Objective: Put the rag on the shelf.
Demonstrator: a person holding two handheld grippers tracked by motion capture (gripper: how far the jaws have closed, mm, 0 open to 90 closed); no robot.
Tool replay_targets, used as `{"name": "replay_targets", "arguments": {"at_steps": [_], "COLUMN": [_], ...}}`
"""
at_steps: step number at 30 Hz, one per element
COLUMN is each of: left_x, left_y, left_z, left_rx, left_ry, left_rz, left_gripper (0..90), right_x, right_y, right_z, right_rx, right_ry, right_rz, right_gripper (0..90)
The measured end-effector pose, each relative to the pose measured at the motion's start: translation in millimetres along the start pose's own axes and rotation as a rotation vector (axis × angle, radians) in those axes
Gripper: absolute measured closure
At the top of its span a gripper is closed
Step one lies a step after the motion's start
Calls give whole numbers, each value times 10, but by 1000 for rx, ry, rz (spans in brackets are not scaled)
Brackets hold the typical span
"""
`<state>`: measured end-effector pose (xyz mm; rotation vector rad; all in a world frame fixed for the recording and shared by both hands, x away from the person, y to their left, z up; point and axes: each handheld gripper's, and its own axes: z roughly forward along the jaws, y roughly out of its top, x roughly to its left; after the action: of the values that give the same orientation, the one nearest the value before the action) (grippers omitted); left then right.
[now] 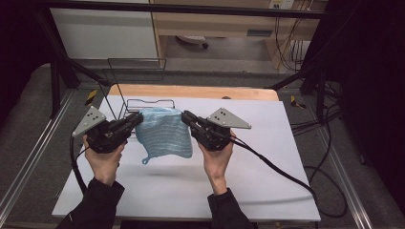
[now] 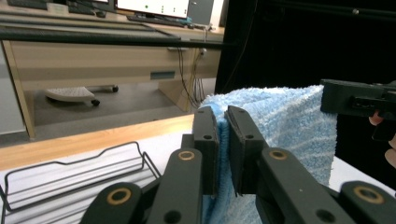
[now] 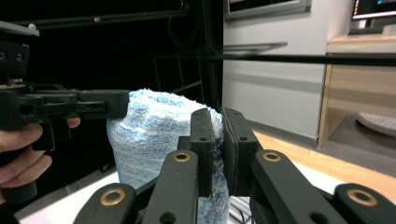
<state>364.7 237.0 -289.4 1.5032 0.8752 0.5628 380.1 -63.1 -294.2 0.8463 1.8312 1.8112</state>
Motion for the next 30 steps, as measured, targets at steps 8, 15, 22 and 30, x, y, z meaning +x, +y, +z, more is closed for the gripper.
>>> {"name": "replay_targets", "arguments": {"at_steps": [8,15,22,30], "left_x": [68,134,203,283], "left_y": [155,276,405,593], "left_z": [-60,-116,-140,-163], "left_rx": [-52,-97,-132,-161], "left_ry": [19,31,45,73], "left_rz": [0,-6,-6,2], "left_gripper": [825,826,826,826], "right_x": [113,180,193,223], "right_y": [113,224,349,524], "right_z": [123,242,361,498], "right_rx": [-43,-67,-104,-125], "right_ry": [-11,-26,-30,-34], "right_rz": [-35,-55,-58,-80], "right_gripper": [841,842,841,841]}}
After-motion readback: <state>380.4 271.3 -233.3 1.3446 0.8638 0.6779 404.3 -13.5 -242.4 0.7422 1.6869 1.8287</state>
